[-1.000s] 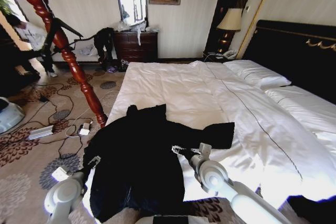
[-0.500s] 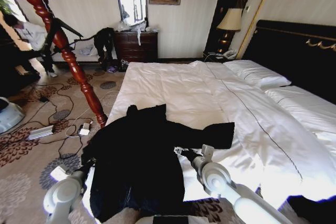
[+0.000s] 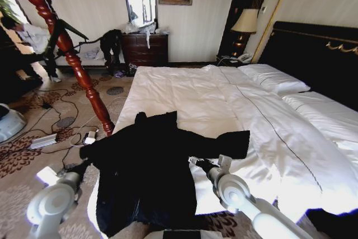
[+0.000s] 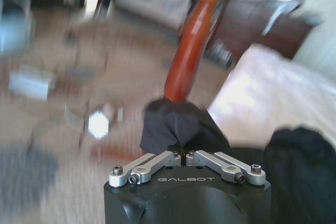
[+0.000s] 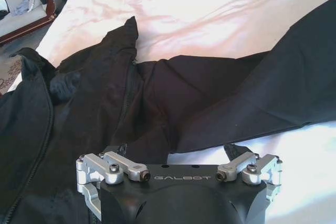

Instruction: Pick up the clothes from the bed and hang them on the clothes hanger.

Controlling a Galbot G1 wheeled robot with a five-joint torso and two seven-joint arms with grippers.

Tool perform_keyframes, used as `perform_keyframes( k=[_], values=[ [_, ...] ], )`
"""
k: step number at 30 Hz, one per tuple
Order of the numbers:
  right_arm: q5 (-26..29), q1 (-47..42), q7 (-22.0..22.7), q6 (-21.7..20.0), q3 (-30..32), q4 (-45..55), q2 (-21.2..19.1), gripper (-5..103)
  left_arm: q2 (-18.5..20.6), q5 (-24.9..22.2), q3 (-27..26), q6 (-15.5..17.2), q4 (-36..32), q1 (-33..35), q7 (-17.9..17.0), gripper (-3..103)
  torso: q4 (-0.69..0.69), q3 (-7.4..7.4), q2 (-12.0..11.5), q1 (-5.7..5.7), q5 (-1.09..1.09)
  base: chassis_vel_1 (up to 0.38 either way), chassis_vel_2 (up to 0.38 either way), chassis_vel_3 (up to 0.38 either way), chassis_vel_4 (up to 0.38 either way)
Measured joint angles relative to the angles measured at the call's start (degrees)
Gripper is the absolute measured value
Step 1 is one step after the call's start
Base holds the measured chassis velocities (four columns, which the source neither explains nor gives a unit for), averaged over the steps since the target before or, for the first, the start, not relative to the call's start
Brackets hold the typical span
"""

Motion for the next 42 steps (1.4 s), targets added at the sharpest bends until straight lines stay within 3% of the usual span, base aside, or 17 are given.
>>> perform_keyframes(
  k=[1, 4, 7, 9, 15, 18, 20, 24, 26, 28, 30, 31, 33, 36, 39, 41, 42],
  values=[
    [0.00, 0.00, 0.00, 0.00, 0.00, 0.00, 0.00, 100, 0.00, 0.00, 0.00, 0.00, 0.00, 0.00, 0.00, 0, 0.00, 0.00, 0.00, 0.00, 0.00, 0.000, 0.000, 0.000, 0.000],
    [-0.34, -1.12, -0.02, 0.00, 0.84, 0.48, -0.05, 100, 3.91, 8.22, -1.13, -1.91, -0.69, 0.00, 4.30, 0, 0.00, 0.00, 0.00, 0.00, 0.00, 0.000, 0.000, 0.000, 0.000],
    [-0.48, -1.45, -0.05, 0.00, 1.14, 0.61, -0.03, 100, 5.18, 10.85, -1.22, -2.10, -0.56, 0.21, 5.09, 0, -0.01, 0.00, 0.00, 0.00, 0.01, 0.000, 0.000, 0.000, 0.000],
    [-0.67, -1.78, -0.10, 0.00, 1.54, 0.66, 0.09, 100, 5.93, 13.35, -0.21, -0.67, 0.14, 1.16, 4.96, 0, 0.00, 0.00, 0.00, 0.00, 0.01, 0.000, 0.000, 0.000, 0.000],
    [-0.84, -2.04, -0.18, -0.01, 1.83, 0.66, 0.08, 100, 4.66, 13.92, 3.01, 3.31, 1.32, 2.38, 1.95, 0, 0.00, 0.00, 0.00, 0.00, 0.00, 0.000, 0.000, 0.000, 0.000],
    [-1.01, -2.23, -0.22, -0.03, 1.91, 0.48, 0.19, 100, 2.86, 12.89, 5.01, 6.15, 2.68, 2.55, -2.26, 16, 0.00, 0.00, 0.00, 0.00, 0.00, 0.000, 0.000, 0.000, 0.000],
    [-1.06, -2.33, -0.23, -0.03, 1.94, 0.46, 0.21, 100, 2.45, 12.62, 5.29, 6.92, 3.05, 2.62, -3.54, 16, 0.00, 0.00, 0.00, 0.00, 0.00, 0.000, 0.000, 0.000, 0.000],
    [-1.60, -3.06, -2.18, 0.43, 2.33, 0.41, 0.10, 100, 1.57, 11.44, 5.60, 9.41, 2.94, 3.99, -8.22, 37, 0.00, 0.00, 0.00, 0.00, 0.00, 0.000, 0.000, 0.000, 0.000],
    [-1.55, -3.01, -2.89, 0.78, 2.35, 0.41, 0.11, 100, 1.50, 11.21, 5.62, 9.52, 2.49, 4.43, -8.94, 37, 0.00, 0.00, 0.00, 0.00, 0.01, 0.000, 0.000, 0.000, 0.000],
    [-0.73, -2.01, -4.89, 1.90, 2.07, 0.25, 0.20, 100, 1.39, 10.23, 5.57, 9.62, 1.42, 4.86, -9.06, 49, 0.00, 0.00, 0.00, 0.00, 0.00, 0.000, 0.000, 0.000, 0.000],
    [0.48, -0.50, -6.29, 2.96, 1.45, -0.12, 0.43, 100, 1.36, 8.48, 5.33, 8.25, 0.30, 4.50, -6.87, 59, 0.01, 0.00, 0.00, 0.00, 0.01, 0.000, 0.000, 0.000, 0.000],
    [0.48, -0.50, -6.29, 2.96, 1.45, -0.12, 0.43, 100, 1.36, 8.48, 5.33, 8.25, 0.30, 4.50, -6.87, 59, 0.01, 0.00, 0.00, 0.00, 0.01, 0.000, 0.000, 0.000, 0.000],
    [1.76, 1.98, -7.60, 4.57, 0.66, -1.11, 0.99, 100, 1.68, 6.99, 4.93, 4.74, -0.50, 3.32, -3.03, 71, 0.00, 0.00, 0.00, 0.00, 0.01, 0.000, 0.000, 0.000, 0.000],
    [2.17, 3.83, -8.04, 5.43, 0.73, -2.14, 1.76, 100, 2.56, 6.09, 4.67, 2.06, -0.74, 2.40, -0.31, 76, 0.00, 0.00, 0.00, 0.00, 0.00, 0.000, 0.000, 0.000, 0.000],
    [2.44, 6.23, -8.39, 5.77, 3.47, -3.10, 3.33, 100, 6.70, 5.62, 4.21, -2.73, 0.14, -0.27, 3.00, 86, 0.01, 0.00, 0.00, 0.00, 0.01, 0.000, 0.000, 0.000, 0.000],
    [1.84, 7.47, -9.77, 6.54, 7.05, -3.61, 4.63, 100, 12.01, 3.68, 3.98, -5.48, 2.54, -3.85, 3.59, 96, 0.02, 0.01, 0.00, 0.01, -0.02, 0.000, 0.000, 0.000, 0.000],
    [1.84, 7.47, -9.77, 6.54, 7.05, -3.61, 4.63, 100, 12.01, 3.68, 3.98, -5.48, 2.54, -3.85, 3.59, 96, 0.02, 0.01, 0.00, 0.01, -0.02, 0.000, 0.000, 0.000, 0.000]
  ],
)
